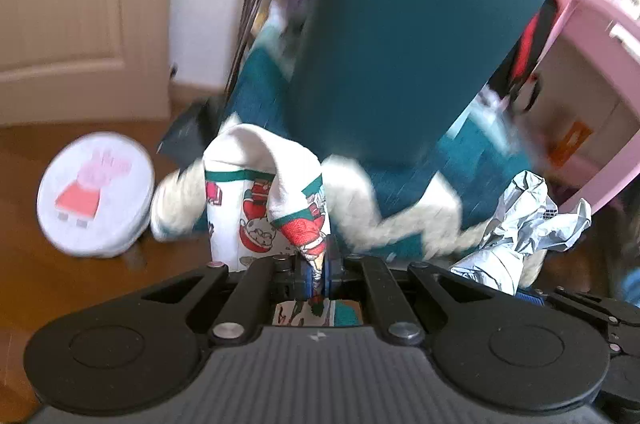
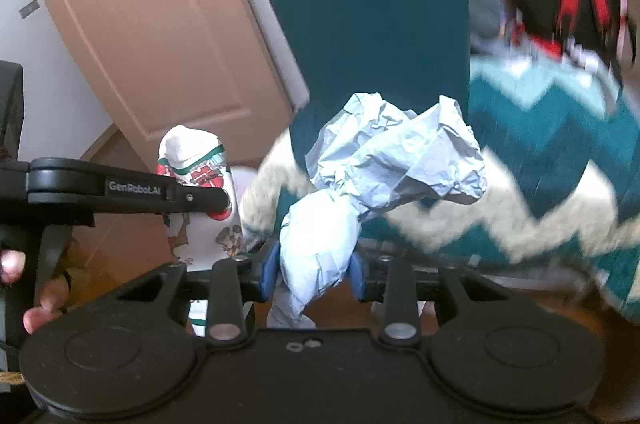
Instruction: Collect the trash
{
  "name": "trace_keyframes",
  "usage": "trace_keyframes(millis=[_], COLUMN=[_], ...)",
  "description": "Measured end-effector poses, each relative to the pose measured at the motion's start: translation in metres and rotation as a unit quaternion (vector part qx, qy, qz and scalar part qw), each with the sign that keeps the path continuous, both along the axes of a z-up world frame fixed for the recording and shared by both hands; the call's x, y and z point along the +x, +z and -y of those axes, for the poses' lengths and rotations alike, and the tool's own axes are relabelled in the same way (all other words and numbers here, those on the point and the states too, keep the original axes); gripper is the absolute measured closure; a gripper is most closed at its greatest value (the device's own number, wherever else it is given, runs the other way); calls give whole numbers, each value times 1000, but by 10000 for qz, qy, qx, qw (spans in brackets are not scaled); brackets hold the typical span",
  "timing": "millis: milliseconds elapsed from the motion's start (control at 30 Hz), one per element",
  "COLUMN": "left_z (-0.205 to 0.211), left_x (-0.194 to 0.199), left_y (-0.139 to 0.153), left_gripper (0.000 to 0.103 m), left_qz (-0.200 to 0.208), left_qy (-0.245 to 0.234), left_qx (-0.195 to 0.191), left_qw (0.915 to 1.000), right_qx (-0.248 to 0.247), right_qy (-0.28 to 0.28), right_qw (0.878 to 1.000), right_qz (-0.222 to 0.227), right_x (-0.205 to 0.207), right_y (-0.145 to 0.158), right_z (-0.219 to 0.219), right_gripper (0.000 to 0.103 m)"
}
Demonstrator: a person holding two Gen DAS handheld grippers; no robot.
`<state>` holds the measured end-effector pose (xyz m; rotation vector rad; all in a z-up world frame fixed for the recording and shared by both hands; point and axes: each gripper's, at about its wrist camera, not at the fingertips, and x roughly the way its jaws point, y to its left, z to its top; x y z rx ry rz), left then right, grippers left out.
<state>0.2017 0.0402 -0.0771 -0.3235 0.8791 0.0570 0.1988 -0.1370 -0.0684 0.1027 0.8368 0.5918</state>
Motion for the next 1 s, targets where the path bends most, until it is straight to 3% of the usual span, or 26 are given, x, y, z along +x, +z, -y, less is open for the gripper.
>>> trace_keyframes(millis=[167, 367, 667, 800, 1000], left_z=[6, 15, 31, 38, 43], left_x=[10, 30, 82, 113, 165], left_y=[63, 146, 261, 279, 268], left_gripper=[98, 98, 98, 98, 98], left_qz=[674, 1595, 2524, 2655, 2533], left_qy=[-136, -186, -386, -465, -465], left_qx=[100, 465, 819, 899, 954], left_qw=[9976, 9859, 9634, 9588, 9616], right_qx=[-112, -262, -516, -648, -759], right_qy=[-43, -40, 73, 34, -29], right_qw=[9975, 9885, 9817, 9786, 9795], right_qz=[700, 1488, 1832, 1952, 1865], right_x=[15, 41, 104, 128, 167], right_y=[59, 128, 177, 180, 173], right_z=[7, 8, -2, -5, -8], right_gripper=[69, 69, 69, 69, 69])
